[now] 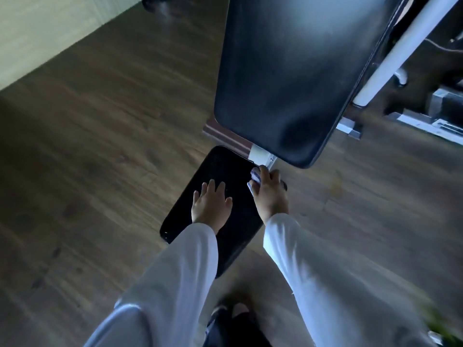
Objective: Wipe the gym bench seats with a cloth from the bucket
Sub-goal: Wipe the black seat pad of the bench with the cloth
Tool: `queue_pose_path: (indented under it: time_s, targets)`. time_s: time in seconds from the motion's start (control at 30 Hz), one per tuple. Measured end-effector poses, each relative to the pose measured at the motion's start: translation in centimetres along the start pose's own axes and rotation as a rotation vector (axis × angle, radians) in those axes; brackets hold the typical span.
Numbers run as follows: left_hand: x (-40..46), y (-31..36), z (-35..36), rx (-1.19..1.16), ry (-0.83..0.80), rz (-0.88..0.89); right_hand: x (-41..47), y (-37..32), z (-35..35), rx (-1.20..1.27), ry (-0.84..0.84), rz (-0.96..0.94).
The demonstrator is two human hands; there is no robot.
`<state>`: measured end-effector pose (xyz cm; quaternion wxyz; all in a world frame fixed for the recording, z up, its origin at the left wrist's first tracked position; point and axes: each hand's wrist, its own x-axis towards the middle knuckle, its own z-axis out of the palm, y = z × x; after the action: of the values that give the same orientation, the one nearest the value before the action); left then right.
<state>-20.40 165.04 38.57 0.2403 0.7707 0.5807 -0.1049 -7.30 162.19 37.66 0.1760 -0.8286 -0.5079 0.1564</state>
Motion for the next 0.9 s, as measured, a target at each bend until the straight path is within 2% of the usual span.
queue_pose_path:
  time_s: [0.13, 0.27, 0.5, 0.63, 0.83, 0.9]
  targets:
    - [2.2, -0.9, 3.0, 0.023, 0.007, 0.038, -0.1, 2.1, 4.7, -0.099, 0.039, -0.102]
    - [2.9, -2.5, 5.8, 0.041, 0.090, 0.065, -1.6, 2.9, 7.9, -0.212, 0.025, -0.107]
    - [3.7, -5.3, 7.4, 0.026, 0.241, 0.101, 0.4, 2.4, 9.2, -0.184, 0.083, -0.131]
    - [4.3, -6.4, 7.8, 0.047, 0.281, 0.129, -1.9, 1.3, 10.2, -0.165, 0.109, -0.161]
    - [4.5, -6.7, 8.6, 0.067, 0.351, 0.143, -0.7, 3.1, 9.7, -0.089, 0.158, 0.072]
    - [4.6, -6.7, 8.8, 0.073, 0.370, 0.152, 0.9, 2.5, 9.5, -0.103, 0.131, 0.076]
